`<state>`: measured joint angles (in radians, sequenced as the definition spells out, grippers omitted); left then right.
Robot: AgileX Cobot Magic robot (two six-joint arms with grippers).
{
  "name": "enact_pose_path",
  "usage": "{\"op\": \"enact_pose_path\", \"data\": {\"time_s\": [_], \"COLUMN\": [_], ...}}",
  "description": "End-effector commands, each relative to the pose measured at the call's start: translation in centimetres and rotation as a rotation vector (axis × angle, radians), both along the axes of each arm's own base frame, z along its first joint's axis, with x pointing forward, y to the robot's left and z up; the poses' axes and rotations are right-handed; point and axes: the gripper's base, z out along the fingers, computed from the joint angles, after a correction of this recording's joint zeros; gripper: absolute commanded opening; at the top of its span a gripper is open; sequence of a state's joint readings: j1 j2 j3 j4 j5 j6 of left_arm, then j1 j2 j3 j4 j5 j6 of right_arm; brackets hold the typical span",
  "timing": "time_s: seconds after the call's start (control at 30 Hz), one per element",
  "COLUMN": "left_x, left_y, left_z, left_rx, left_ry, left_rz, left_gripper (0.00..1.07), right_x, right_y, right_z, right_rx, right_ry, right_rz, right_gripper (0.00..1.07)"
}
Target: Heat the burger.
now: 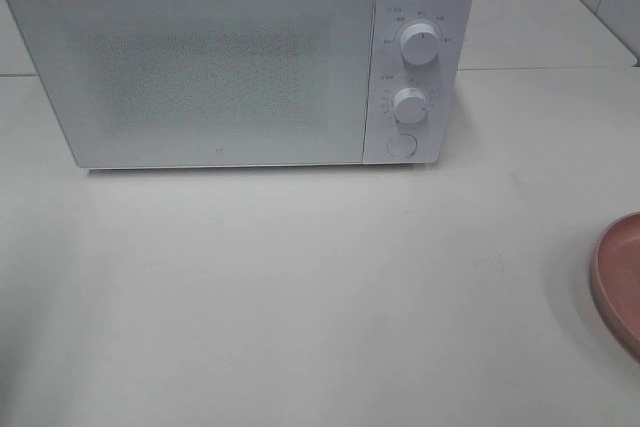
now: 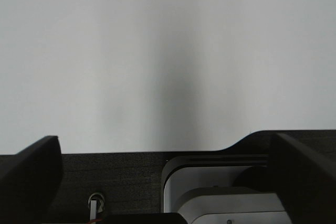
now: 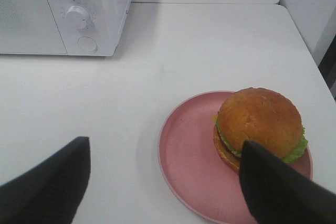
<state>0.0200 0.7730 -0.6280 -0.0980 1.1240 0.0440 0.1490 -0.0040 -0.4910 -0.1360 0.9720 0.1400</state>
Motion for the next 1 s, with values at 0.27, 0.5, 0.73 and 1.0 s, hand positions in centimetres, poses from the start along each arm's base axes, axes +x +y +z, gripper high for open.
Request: {"op": "enact_pose_path", "data": {"time_s": [0.27,0.5,0.73,1.0], "left_x": [-4.1,-6.5,-8.9,-11.8], "left_y": [-0.1,-0.2,-0.4,-0.5], "left_z": [-0.6,0.3,0.9,1.0], "left_rx": [0.001,-0.003,-0.018,-0.002], "left_ry": [-0.215,-0.374,-0.535,-0.721], "left_rz": [0.005,0.004,0.002,0.044], "left_gripper": [0.98,0.98,0.98,0.98], "right_x": [-0.3,-0.3,-0.3,-0.3], "right_y": [-0.1,-0.1,-0.1,-0.1], "right_z": [0.0,0.0,0.0,0.0], "right_rx": [0.008,0.008,0.008,0.008], "right_ry": [-0.032,-0.032,-0.032,-0.032], "right_rz": [-0.01,-0.01,-0.01,-0.01], "right_gripper": [0.76,0.76,0.76,0.76]}}
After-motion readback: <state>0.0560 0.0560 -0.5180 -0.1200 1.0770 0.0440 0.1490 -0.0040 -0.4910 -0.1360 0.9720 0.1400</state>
